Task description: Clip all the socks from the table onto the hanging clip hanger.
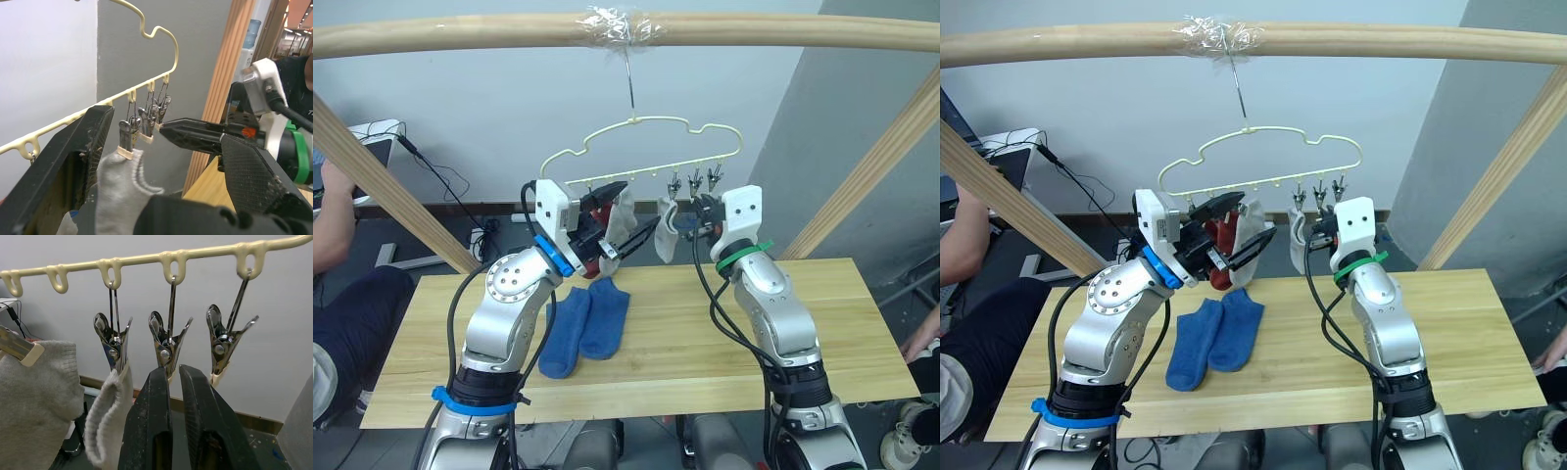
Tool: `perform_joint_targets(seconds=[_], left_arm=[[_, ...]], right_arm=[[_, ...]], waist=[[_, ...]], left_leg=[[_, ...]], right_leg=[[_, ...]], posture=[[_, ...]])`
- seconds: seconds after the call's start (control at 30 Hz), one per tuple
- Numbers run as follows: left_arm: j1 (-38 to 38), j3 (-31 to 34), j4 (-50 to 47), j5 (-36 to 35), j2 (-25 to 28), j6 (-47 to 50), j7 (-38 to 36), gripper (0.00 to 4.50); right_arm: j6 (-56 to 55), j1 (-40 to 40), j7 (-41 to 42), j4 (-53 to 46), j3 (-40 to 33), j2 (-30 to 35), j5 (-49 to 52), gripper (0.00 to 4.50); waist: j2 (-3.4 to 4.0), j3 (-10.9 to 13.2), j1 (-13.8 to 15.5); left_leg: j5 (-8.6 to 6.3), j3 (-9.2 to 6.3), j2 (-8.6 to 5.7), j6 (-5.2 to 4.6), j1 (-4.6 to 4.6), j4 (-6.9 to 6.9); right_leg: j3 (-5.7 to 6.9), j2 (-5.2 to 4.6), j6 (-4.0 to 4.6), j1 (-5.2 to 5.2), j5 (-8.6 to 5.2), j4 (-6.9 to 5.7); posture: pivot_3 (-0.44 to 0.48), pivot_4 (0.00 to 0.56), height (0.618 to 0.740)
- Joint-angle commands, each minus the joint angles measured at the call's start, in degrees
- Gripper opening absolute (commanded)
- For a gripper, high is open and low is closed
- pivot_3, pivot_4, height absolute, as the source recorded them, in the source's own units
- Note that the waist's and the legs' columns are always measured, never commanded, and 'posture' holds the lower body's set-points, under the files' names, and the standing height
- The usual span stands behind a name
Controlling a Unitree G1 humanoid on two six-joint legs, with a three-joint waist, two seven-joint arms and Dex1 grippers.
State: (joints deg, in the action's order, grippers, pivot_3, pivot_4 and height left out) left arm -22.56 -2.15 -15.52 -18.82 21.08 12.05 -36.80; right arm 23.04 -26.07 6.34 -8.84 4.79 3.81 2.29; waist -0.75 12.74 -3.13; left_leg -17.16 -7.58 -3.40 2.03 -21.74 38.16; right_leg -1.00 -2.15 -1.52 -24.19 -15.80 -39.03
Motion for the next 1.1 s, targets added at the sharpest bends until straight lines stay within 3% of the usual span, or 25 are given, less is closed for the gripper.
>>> perform_joint_targets(seconds=[0.03,0.3,0.5,1.1], left_arm=[[-0.1,0.2,-2.1,0.2,0.1,-0.7,0.4,4.07],[0.2,0.3,-2.5,0.3,0.3,-0.5,0.6,4.07],[-0.2,0.1,-2.2,0.3,0.2,-0.5,0.5,4.07],[-0.3,0.2,-3.3,-0.2,0.4,0.1,0.4,4.07]], right_arm=[[-1.5,-1.5,-0.3,-0.2,0.4,-0.4,-0.7,0.37],[-1.3,-1.8,0.4,0.5,0.0,-0.9,-0.5,0.37],[-1.2,-2.1,-0.9,0.9,0.0,-1.3,-1.6,2.24],[-4.3,-6.9,-1.4,6.5,-0.1,-2.6,-1.9,2.24]], waist=[[0.00,0.0,0.1],[0.00,0.0,0.1],[0.00,0.0,0.1],[0.00,0.0,0.0]], left_leg=[[0.00,0.00,0.00,0.00,0.00,0.00],[0.00,-0.01,0.00,0.00,0.00,0.00],[0.00,0.00,0.00,0.00,0.00,0.00],[0.00,0.00,0.00,0.00,0.00,-0.01]], right_leg=[[0.00,0.00,0.00,0.00,0.00,0.00],[0.00,0.00,0.00,0.00,0.00,0.00],[0.00,0.00,0.00,0.00,0.00,0.00],[0.00,0.00,0.01,-0.01,0.00,0.00]], posture=[[-0.023,0.225,0.740],[-0.017,0.226,0.740],[-0.020,0.226,0.740],[-0.011,0.218,0.740]])
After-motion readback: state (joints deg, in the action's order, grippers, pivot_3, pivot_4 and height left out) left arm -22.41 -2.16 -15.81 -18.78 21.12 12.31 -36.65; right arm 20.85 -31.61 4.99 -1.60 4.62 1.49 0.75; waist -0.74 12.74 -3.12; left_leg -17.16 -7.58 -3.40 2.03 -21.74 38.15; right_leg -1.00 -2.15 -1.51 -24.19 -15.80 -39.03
